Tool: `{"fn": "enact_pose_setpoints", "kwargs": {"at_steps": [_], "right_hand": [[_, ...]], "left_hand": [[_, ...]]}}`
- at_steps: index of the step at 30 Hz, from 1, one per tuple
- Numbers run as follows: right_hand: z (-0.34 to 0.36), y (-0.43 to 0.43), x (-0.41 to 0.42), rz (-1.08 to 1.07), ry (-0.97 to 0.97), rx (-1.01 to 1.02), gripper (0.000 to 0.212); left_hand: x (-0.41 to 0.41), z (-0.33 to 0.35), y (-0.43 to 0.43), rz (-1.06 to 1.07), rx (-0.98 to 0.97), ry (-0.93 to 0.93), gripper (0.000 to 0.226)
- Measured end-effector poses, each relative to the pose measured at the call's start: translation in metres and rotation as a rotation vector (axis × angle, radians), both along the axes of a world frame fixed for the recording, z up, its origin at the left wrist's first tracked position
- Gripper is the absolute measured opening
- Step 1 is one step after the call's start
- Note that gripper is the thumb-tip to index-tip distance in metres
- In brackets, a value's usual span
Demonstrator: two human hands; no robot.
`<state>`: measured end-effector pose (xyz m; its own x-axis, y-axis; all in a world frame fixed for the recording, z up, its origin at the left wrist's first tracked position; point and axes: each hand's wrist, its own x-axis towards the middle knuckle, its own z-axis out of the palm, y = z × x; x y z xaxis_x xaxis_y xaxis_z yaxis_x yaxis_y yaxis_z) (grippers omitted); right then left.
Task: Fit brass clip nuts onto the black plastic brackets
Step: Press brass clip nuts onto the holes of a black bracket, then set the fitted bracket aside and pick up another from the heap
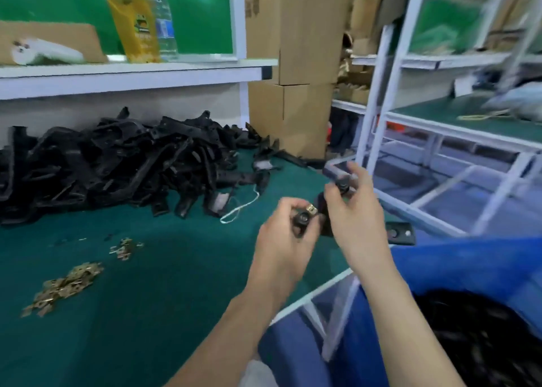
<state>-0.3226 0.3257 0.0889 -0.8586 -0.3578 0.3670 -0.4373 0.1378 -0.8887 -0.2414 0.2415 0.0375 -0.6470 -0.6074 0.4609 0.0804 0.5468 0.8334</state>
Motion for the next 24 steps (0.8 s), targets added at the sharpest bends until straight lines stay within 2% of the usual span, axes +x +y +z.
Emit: {"fn": "enact_pose_setpoints", "kwargs": {"at_steps": [2,4,5,8,10,12,15,19,21,24], "right_hand": [[0.005,0.033,-0.028,-0.264,0.026,0.066,0.061],[0.009,0.060,-0.045,-0.473,0.047,0.117,0.063],[0.010,0.069,-0.050,-0.522,0.057,0.123,0.062],[0.008,0.074,-0.054,-0.534,0.138,0.172,0.058],[0.003,0.059,-0.046,-0.452,0.152,0.183,0.056],[-0.003,0.032,-0.031,-0.322,0.160,0.183,0.054],[-0.016,-0.021,0.003,-0.048,0.178,0.176,0.051],[-0.038,-0.106,0.061,0.289,0.245,0.216,0.052],[-0.051,-0.147,0.095,0.430,0.274,0.307,0.054],[-0.074,-0.197,0.140,0.584,0.328,0.480,0.057]], "left_hand": [[-0.042,-0.003,0.042,-0.248,0.020,-0.114,0.045],[-0.072,-0.003,0.077,-0.473,-0.047,-0.221,0.057],[-0.078,-0.002,0.087,-0.528,-0.097,-0.253,0.059],[-0.079,-0.004,0.083,-0.573,-0.098,-0.202,0.041],[-0.064,-0.006,0.062,-0.494,-0.125,-0.207,0.035],[-0.042,-0.016,0.030,-0.381,-0.144,-0.215,0.044],[0.010,-0.028,-0.024,-0.055,-0.263,-0.280,0.051],[0.099,-0.038,-0.088,0.387,-0.430,-0.544,0.066],[0.144,-0.043,-0.111,0.538,-0.475,-0.670,0.072],[0.206,-0.052,-0.132,0.709,-0.480,-0.759,0.079]]}}
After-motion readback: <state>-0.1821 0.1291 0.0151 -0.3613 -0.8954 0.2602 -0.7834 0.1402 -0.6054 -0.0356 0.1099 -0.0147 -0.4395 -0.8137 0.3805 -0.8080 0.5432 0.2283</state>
